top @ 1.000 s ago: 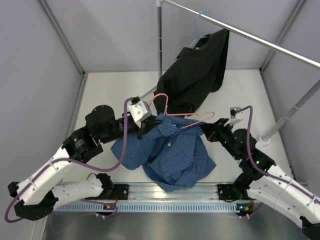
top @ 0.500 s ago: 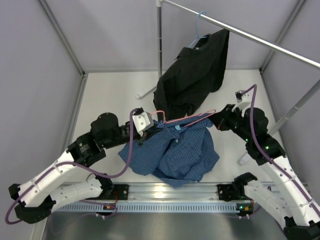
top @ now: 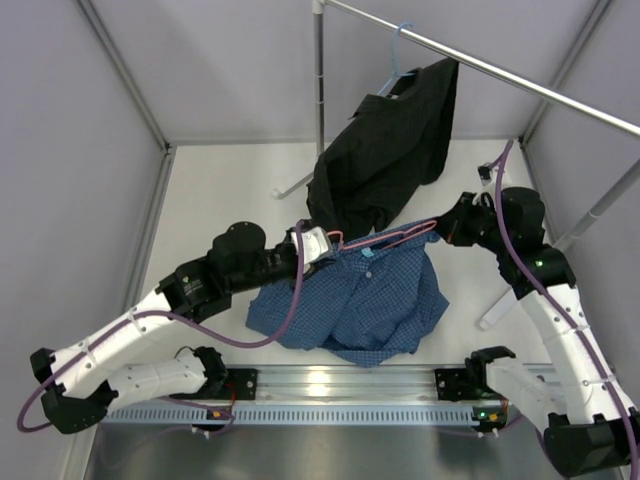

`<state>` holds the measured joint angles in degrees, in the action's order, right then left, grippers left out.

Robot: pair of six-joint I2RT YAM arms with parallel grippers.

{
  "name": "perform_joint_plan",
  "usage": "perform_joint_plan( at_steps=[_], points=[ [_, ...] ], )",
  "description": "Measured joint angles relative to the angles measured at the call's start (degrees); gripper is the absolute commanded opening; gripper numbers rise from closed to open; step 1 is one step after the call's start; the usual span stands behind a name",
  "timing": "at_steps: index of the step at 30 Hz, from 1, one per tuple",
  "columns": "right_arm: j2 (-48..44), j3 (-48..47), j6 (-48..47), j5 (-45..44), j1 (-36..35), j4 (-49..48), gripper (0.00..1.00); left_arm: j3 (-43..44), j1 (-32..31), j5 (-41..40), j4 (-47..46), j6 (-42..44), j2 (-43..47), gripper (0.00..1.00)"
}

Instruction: Place the shirt on the hanger

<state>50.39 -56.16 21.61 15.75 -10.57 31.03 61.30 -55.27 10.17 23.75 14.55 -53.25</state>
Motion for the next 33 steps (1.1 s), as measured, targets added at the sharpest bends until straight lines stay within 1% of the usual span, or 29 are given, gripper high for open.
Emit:
perform_joint_plan(
  at_steps=[8,15,21,26,33],
  points=[
    [0.1,-0.2,-1.4,3.9,1.4,0.4,0.0,1.6,-1.3,-3.3,2.0,0.5,-1.0,0.0],
    [-0.7,-0.5,-2.5,2.3,2.1,0.3,0.0,8.4,-1.8,-3.8,5.4,0.2,-6.5,0.0],
    [-0.8,-2.7,-2.6,0.1,2.3,0.4,0.0,15.2,-1.8,-2.2,9.6,0.2,-11.2,0.0],
    [3.5,-6.3,-2.9,-1.7,2.3,2.2,0.0,15.5,-1.8,1.3,9.7,0.7,-12.2,0.0],
    [7.4,-9.4,-3.1,-5.0,1.5,6.7,0.0,12.6,-1.7,-0.8,9.5,1.2,-12.8,0.0]
  ],
)
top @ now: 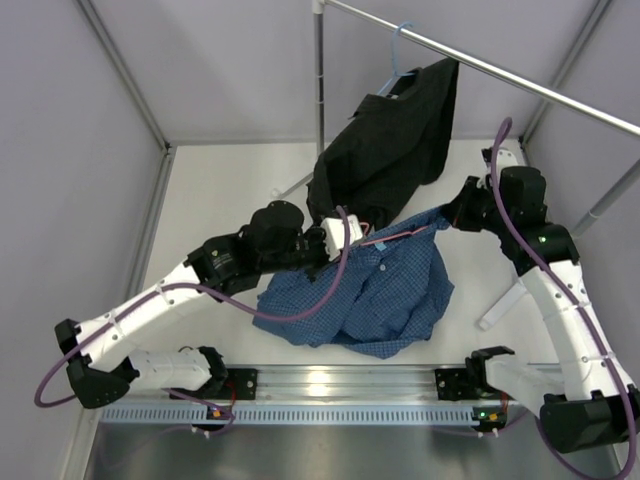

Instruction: Place the shirt on the hanger

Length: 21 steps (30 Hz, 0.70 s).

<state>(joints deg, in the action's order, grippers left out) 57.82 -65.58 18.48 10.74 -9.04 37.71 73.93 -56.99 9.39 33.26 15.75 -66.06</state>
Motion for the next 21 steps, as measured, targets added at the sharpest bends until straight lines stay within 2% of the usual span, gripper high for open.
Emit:
perform_joint_plan(
  at_steps=[3,7,12,16,21],
  points=[
    [0.1,-0.9,-0.1,0.2,-0.2,0.2,0.0,-0.6,0.0,-1.0,0.9,0.1,-1.0,0.0],
    [0.0,-1.3,-0.2,5.2,-0.2,-1.5,0.0,-0.5,0.0,-2.1,3.2,-0.7,-3.3,0.0],
    [-3.9,1.7,2.7,7.6,-3.4,-5.2,0.0,2.4,-0.2,-8.3,5.5,-5.7,-6.4,0.0],
    [-13.5,10.4,8.2,8.1,-8.6,-10.5,0.0,5.7,-0.1,-14.3,4.4,-12.3,-6.1,0.0],
    [-22.2,20.7,15.9,5.4,-21.4,-18.7,0.0,9.5,0.2,-14.5,0.5,-18.4,-4.9,0.0]
  ],
)
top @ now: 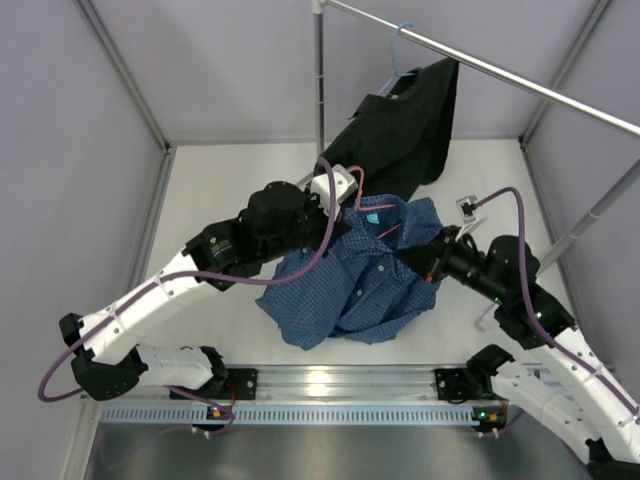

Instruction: Place the shirt on the hanger

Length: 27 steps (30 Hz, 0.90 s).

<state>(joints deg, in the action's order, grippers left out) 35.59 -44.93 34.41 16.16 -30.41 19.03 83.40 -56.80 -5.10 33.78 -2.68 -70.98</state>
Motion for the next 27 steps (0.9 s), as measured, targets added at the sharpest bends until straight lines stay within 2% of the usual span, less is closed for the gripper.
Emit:
perform_joint_plan(
  at_steps=[5,7,9,10,11,12,14,18,21,27],
  points=[
    [-0.8,3.7,2.7,-6.3,-11.8,-4.2,0.01,0.4,0.7,2.8,-3.1,-3.1,0.9,0.0],
    [-0.2,3.7,2.3,-8.1,-13.2,-4.6,0.0,0.4,1.4,3.4,-3.5,-4.5,0.9,0.0],
    [0.2,3.7,1.6,-9.9,-13.5,-4.5,0.05,-0.5,2.6,3.8,-4.6,-6.0,1.6,0.0],
    [0.2,3.7,1.2,-10.7,-13.5,-4.4,0.14,-1.8,3.5,4.0,-5.7,-6.8,2.5,0.0],
    [0.3,3.7,0.9,-11.3,-13.5,-4.4,0.4,-3.3,4.7,4.4,-6.6,-7.5,3.7,0.0],
    [0.3,3.7,0.5,-11.3,-13.5,-4.1,0.49,-4.6,5.8,5.1,-7.3,-7.8,5.0,0.0],
    [-0.4,3.7,-0.6,-10.9,-13.7,-3.3,0.61,-6.4,7.8,7.6,-8.7,-7.5,7.2,0.0],
    [-4.0,0.5,-4.7,-9.6,-13.7,2.5,0.6,-10.0,8.4,15.0,-12.4,-4.2,10.3,0.0],
    [-4.8,-8.9,-8.7,-9.3,-13.7,9.1,0.61,-14.4,8.4,23.9,-14.6,-1.0,12.0,0.0],
    [-1.9,-25.1,-15.8,-2.3,-13.8,11.9,0.64,-18.8,8.4,39.3,-15.5,3.2,12.1,0.0]
  ],
)
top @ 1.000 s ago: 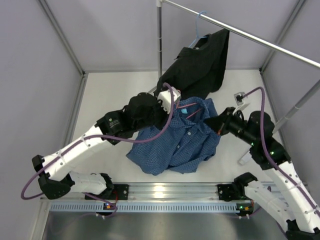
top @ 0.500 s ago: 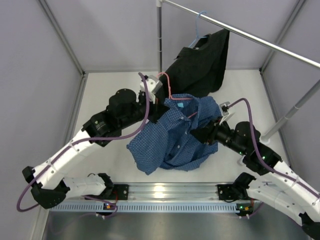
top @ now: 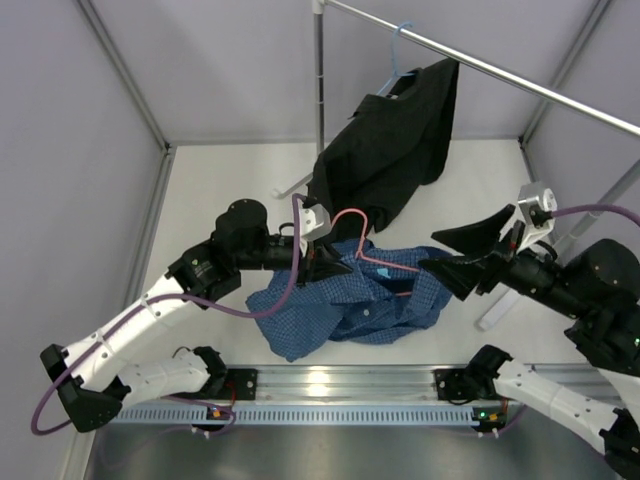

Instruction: Place the shirt on the hanger

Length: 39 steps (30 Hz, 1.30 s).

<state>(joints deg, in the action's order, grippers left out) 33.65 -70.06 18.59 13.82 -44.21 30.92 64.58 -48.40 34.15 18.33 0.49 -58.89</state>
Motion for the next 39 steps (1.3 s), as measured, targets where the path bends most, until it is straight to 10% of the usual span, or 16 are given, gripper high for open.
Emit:
perform_joint_plan(
  at_steps=[13,21,26,30,39],
  points=[
    [16.9,2.0,-5.5,24.3,0.0,-5.1,0.64,0.0,0.0,11.9,-1.6,0.5,0.0,0.0],
    [17.6,4.1,-3.4,30.0,-0.6,-17.2,0.36,0.2,0.0,18.8,-1.7,0.5,-1.8,0.0],
    [19.3,4.3,-2.3,30.2,-3.2,-22.1,0.0,1.2,0.0,18.9,-1.7,-0.1,-2.8,0.0],
    [18.0,5.7,-3.1,25.9,-3.7,-22.6,0.0,1.8,-0.2,14.7,-1.8,-0.6,-1.9,0.98],
    [9.2,-1.0,-8.7,2.7,-4.2,-8.2,0.0,-7.4,-0.1,-14.5,-5.2,-5.4,21.7,0.98]
  ],
)
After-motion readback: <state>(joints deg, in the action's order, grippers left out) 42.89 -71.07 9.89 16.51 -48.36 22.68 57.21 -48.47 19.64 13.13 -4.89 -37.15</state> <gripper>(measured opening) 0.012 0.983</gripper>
